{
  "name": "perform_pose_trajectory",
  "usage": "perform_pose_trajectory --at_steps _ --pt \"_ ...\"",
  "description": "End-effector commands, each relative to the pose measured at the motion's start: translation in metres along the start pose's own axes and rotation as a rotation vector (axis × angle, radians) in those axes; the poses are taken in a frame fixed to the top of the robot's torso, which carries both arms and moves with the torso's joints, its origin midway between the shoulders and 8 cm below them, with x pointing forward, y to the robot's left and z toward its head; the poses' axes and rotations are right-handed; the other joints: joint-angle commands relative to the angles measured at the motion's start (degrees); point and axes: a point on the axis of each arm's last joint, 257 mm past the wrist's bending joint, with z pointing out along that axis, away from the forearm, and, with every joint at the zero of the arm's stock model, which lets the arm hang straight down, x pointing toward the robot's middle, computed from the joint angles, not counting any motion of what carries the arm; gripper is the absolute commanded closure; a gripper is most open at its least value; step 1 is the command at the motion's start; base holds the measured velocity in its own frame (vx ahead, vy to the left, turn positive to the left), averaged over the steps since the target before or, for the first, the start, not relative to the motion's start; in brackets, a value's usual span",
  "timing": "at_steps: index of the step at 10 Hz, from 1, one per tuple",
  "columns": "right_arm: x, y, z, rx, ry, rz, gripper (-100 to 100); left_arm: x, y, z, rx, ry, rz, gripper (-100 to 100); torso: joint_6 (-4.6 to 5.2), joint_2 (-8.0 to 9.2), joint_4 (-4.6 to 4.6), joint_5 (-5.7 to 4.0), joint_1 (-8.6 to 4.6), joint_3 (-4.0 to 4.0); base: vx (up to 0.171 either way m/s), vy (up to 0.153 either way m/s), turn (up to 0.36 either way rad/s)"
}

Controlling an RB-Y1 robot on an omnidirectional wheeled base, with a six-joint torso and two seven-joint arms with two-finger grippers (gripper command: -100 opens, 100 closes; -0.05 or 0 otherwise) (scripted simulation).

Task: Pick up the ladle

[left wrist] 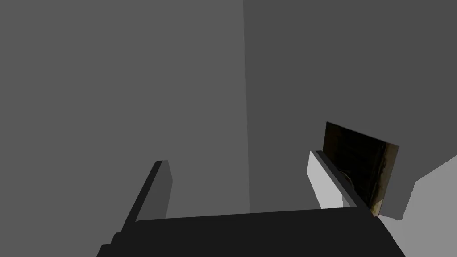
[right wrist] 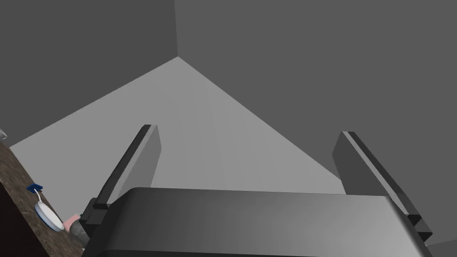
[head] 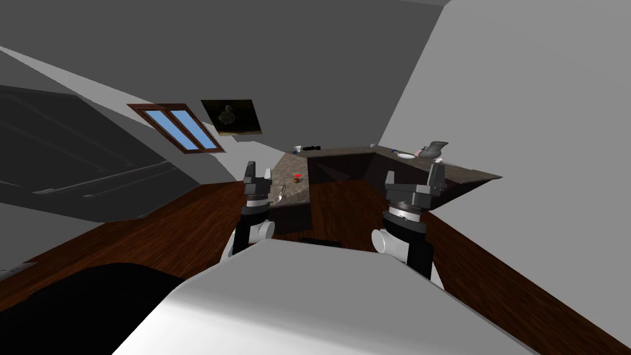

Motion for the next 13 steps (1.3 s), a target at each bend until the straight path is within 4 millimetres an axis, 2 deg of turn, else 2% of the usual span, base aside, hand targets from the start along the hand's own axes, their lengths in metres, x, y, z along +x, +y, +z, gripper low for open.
perform_pose_trajectory --at_steps 1,4,7,8,11,12,13 --pt "0.0 0.0 0.0 0.0 0.0 0.0 0 0.005 0.005 0.005 -0.002 0.027 -0.017 -100 0.0 0.0 0.0 0.0 0.0 0.0 -0.015 -0.012 0.017" --pt "0.0 0.0 0.0 0.0 0.0 0.0 0 0.015 0.019 0.015 -0.019 0.072 -0.063 -100 0.01 0.07 0.02 -0.03 -0.12 0.04 -0.027 -0.034 0.016" --pt "0.0 0.0 0.0 0.0 0.0 0.0 0 0.027 0.045 0.029 -0.066 0.125 -0.127 -100 0.01 0.08 0.02 -0.04 -0.18 0.04 -0.026 -0.052 0.018" --pt "0.0 0.0 0.0 0.0 0.0 0.0 0 0.027 0.044 0.031 -0.061 0.126 -0.129 -100 0.0 0.06 0.01 -0.05 -0.21 0.04 -0.017 -0.043 0.007" --pt "0.0 0.0 0.0 0.0 0.0 0.0 0 0.037 0.084 0.046 -0.15 0.176 -0.199 -100 0.01 0.01 0.0 -0.04 -0.17 0.01 -0.018 -0.049 0.016" --pt "0.0 0.0 0.0 0.0 0.0 0.0 0 0.038 0.081 0.05 -0.139 0.178 -0.201 -100 0.0 0.03 0.0 -0.05 -0.21 0.01 -0.02 -0.051 0.007" --pt "0.0 0.0 0.0 0.0 0.0 0.0 0 0.04 0.096 0.056 -0.176 0.192 -0.224 -100 0.0 0.04 0.01 -0.05 -0.19 0.02 -0.014 -0.047 0.015"
